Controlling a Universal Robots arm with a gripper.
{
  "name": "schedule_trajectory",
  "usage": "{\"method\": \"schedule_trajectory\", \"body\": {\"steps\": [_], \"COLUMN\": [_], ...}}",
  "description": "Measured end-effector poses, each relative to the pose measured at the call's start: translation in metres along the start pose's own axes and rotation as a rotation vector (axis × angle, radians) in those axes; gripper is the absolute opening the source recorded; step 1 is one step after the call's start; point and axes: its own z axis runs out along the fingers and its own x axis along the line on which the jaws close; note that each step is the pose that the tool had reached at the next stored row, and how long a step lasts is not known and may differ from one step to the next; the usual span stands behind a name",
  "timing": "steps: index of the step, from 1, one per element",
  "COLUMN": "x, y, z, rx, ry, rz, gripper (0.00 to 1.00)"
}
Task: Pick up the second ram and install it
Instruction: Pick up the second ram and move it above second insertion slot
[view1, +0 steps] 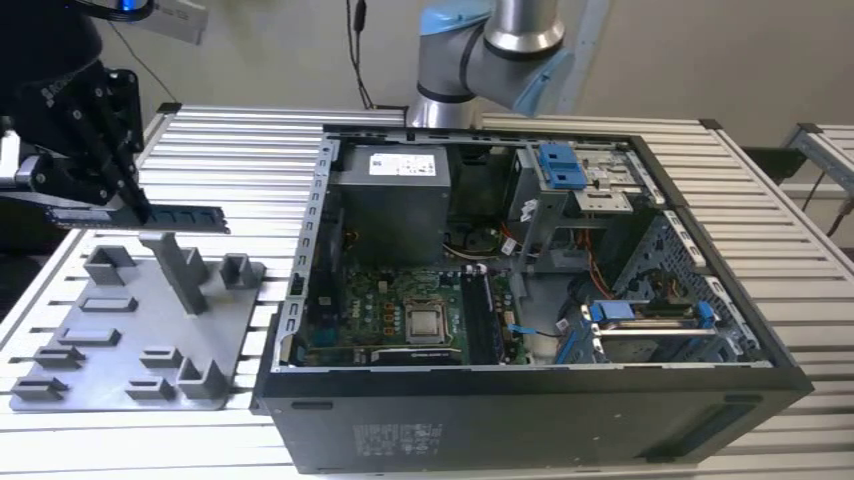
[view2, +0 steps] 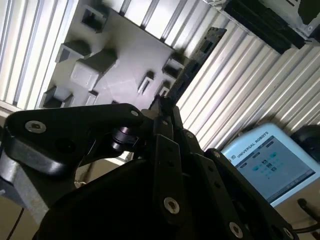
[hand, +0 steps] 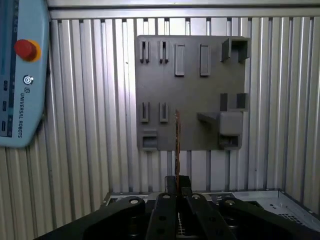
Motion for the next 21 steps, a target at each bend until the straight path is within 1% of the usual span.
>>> {"method": "schedule_trajectory", "body": {"steps": [12, 18, 21], "x": [-0.0019, -0.0028, -0.0032], "y": [-0.0523, -0.0747, -0.0848], "z": [0.0017, 0.0025, 0.0029], "rx": [-0.0043, -0.0058, -0.0062], "ry": [-0.0008, -0.0009, -0.001], "rz": [-0.007, -0.011, -0.013], "gripper": [0.14, 0.14, 0.14]}}
